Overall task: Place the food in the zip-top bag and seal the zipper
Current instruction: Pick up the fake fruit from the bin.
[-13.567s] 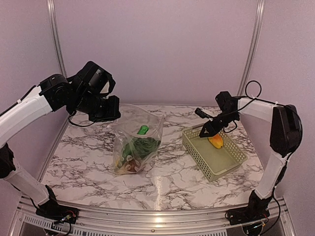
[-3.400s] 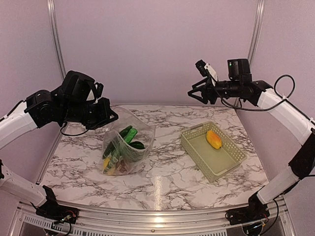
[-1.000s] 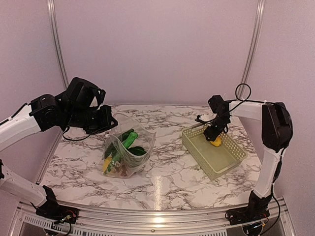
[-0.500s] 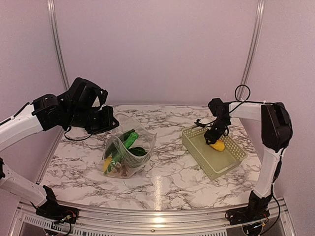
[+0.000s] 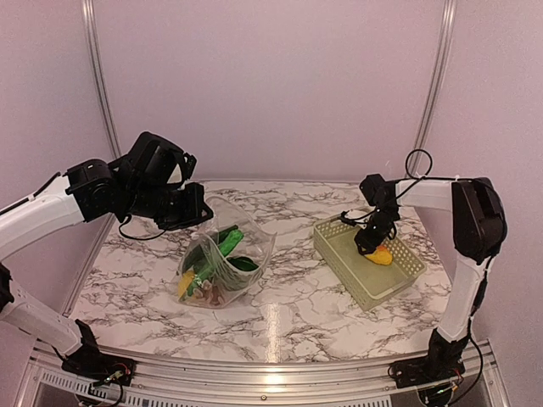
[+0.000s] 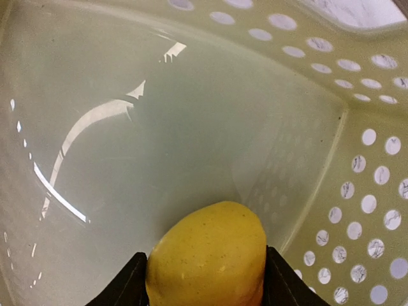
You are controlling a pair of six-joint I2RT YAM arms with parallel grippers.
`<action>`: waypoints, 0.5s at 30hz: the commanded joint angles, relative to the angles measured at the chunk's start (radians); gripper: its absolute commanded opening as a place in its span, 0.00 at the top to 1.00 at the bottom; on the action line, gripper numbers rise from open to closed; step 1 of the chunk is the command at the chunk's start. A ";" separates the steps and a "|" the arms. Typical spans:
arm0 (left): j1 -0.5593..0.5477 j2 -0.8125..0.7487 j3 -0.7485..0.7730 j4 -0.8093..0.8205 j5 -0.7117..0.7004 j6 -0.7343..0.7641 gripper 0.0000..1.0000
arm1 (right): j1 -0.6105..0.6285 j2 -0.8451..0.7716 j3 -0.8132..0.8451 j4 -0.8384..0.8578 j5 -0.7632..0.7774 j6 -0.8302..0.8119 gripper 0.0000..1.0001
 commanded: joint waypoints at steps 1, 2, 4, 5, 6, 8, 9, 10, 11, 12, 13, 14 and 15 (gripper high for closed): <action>0.004 -0.006 0.026 0.003 -0.002 0.020 1.00 | 0.001 -0.020 0.044 -0.026 -0.037 0.008 0.50; 0.004 -0.007 0.026 -0.001 -0.005 0.021 1.00 | 0.001 -0.025 0.052 -0.033 -0.047 0.008 0.53; 0.004 -0.009 0.027 -0.006 -0.009 0.023 1.00 | 0.003 -0.040 0.072 -0.048 -0.104 0.008 0.57; 0.005 -0.010 0.027 -0.008 -0.012 0.025 1.00 | 0.005 -0.049 0.082 -0.058 -0.125 0.009 0.58; 0.005 -0.010 0.027 -0.009 -0.012 0.025 1.00 | 0.008 -0.061 0.092 -0.066 -0.148 0.010 0.60; 0.006 -0.009 0.027 -0.012 -0.013 0.025 1.00 | 0.014 -0.084 0.115 -0.088 -0.205 0.009 0.62; 0.006 -0.008 0.027 -0.012 -0.013 0.026 1.00 | 0.016 -0.095 0.131 -0.097 -0.228 0.015 0.63; 0.005 -0.007 0.027 -0.015 -0.013 0.026 1.00 | 0.019 -0.104 0.151 -0.113 -0.272 0.016 0.63; 0.007 -0.005 0.027 -0.015 -0.012 0.028 1.00 | 0.020 -0.113 0.178 -0.129 -0.316 0.016 0.64; 0.008 -0.005 0.027 -0.015 -0.010 0.029 1.00 | 0.022 -0.122 0.204 -0.147 -0.360 0.020 0.66; 0.010 -0.004 0.027 -0.017 -0.010 0.031 1.00 | 0.024 -0.132 0.239 -0.156 -0.413 0.022 0.68; 0.010 -0.003 0.027 -0.020 -0.007 0.032 1.00 | 0.025 -0.142 0.277 -0.164 -0.478 0.021 0.70; 0.011 -0.001 0.029 -0.021 -0.006 0.034 1.00 | 0.028 -0.151 0.315 -0.167 -0.538 0.026 0.72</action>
